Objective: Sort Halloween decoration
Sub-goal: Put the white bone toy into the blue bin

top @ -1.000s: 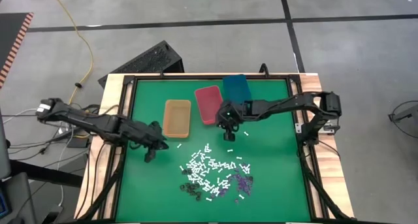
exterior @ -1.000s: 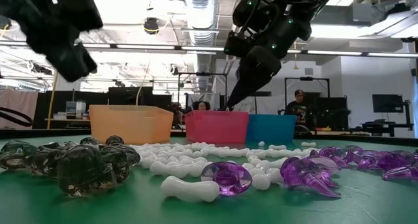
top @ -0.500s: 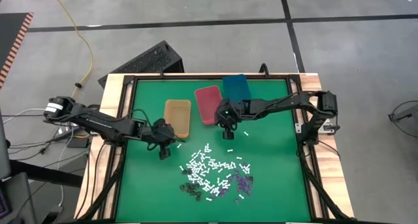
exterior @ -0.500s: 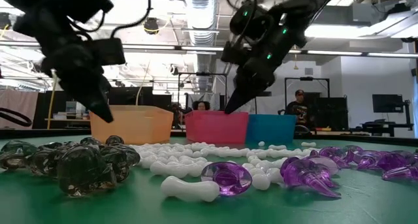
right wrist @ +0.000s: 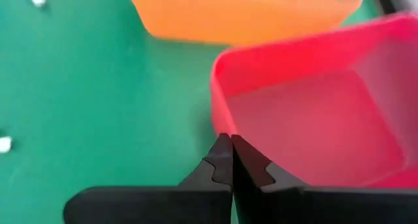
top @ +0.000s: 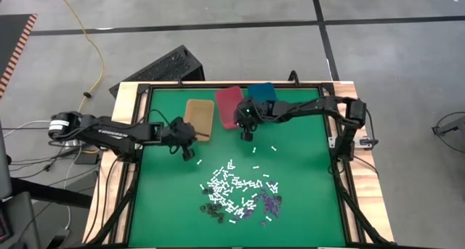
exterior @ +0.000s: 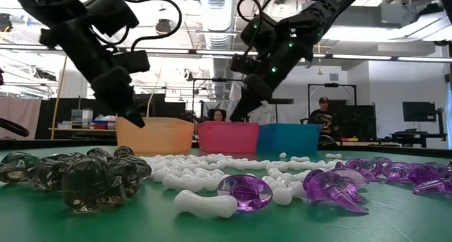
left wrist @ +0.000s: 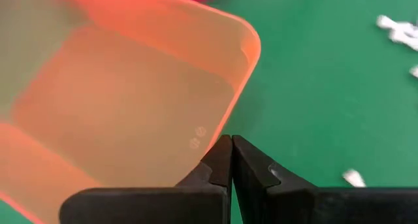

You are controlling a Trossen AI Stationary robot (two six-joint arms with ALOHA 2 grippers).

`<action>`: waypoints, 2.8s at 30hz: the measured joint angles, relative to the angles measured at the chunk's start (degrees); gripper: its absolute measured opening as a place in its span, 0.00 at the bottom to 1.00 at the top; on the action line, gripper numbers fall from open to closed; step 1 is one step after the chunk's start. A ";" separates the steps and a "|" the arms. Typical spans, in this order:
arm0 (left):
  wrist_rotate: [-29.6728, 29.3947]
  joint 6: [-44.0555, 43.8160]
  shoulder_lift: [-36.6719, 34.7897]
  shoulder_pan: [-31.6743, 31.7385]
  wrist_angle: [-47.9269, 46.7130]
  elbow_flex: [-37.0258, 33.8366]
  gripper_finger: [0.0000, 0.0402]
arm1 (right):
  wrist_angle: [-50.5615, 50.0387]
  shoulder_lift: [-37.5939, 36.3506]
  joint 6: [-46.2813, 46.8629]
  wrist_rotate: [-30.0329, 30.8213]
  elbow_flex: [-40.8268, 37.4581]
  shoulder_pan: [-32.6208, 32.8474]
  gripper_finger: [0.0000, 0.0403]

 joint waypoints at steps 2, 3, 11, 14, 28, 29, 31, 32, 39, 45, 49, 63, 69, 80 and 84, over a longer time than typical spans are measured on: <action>-0.02 1.57 0.00 1.82 1.19 0.00 0.00 | 0.12 -0.02 -0.46 -0.02 0.72 -0.82 0.05; 0.02 2.44 0.00 2.68 1.87 0.00 0.00 | -0.03 -0.02 -0.83 -0.02 0.98 -1.15 0.05; 0.31 5.72 0.02 7.71 4.82 -0.07 0.00 | -0.48 -4.53 -1.13 -0.02 2.24 -1.67 0.05; 0.29 7.26 0.02 9.18 6.79 -0.66 0.00 | -4.56 -7.00 -1.60 -0.07 2.19 -1.56 0.05; 4.91 9.50 0.04 15.43 11.98 -0.68 0.00 | -23.82 -7.15 0.11 4.36 -0.75 -0.21 0.05; 4.92 9.50 0.04 15.49 11.93 -0.68 0.00 | -22.47 -6.66 0.13 4.46 -0.74 0.09 0.05; 4.90 9.39 0.04 15.50 11.85 -0.68 0.00 | -20.14 -5.20 0.13 4.51 -0.74 0.65 0.05; 4.92 9.12 0.04 15.50 11.77 -0.68 0.00 | -18.05 -4.24 0.10 4.48 -0.74 0.83 0.05; 9.45 7.59 0.04 15.39 11.04 -0.68 0.00 | -12.20 1.17 -0.86 4.48 0.98 0.89 0.05; 8.93 7.65 0.04 15.39 10.70 -0.68 0.00 | -8.28 2.87 -3.37 4.42 3.96 -0.07 0.05; 8.93 7.64 0.03 15.39 10.28 -0.68 0.00 | -5.65 3.72 -3.88 4.15 5.40 -1.75 0.05; 14.62 10.46 -0.15 9.84 3.31 1.20 0.00 | -11.07 -4.15 -3.98 2.84 5.75 0.49 0.05; 7.83 14.13 4.53 11.74 0.86 1.16 0.00 | -24.34 -3.87 -3.96 3.99 5.70 0.88 0.05; 7.65 16.99 10.97 16.06 10.26 1.18 0.00 | -42.78 -6.16 -0.75 10.75 5.65 -3.00 0.05; 7.63 17.61 12.30 18.22 12.41 1.18 0.00 | -47.77 -7.97 1.12 10.30 5.65 -2.66 0.05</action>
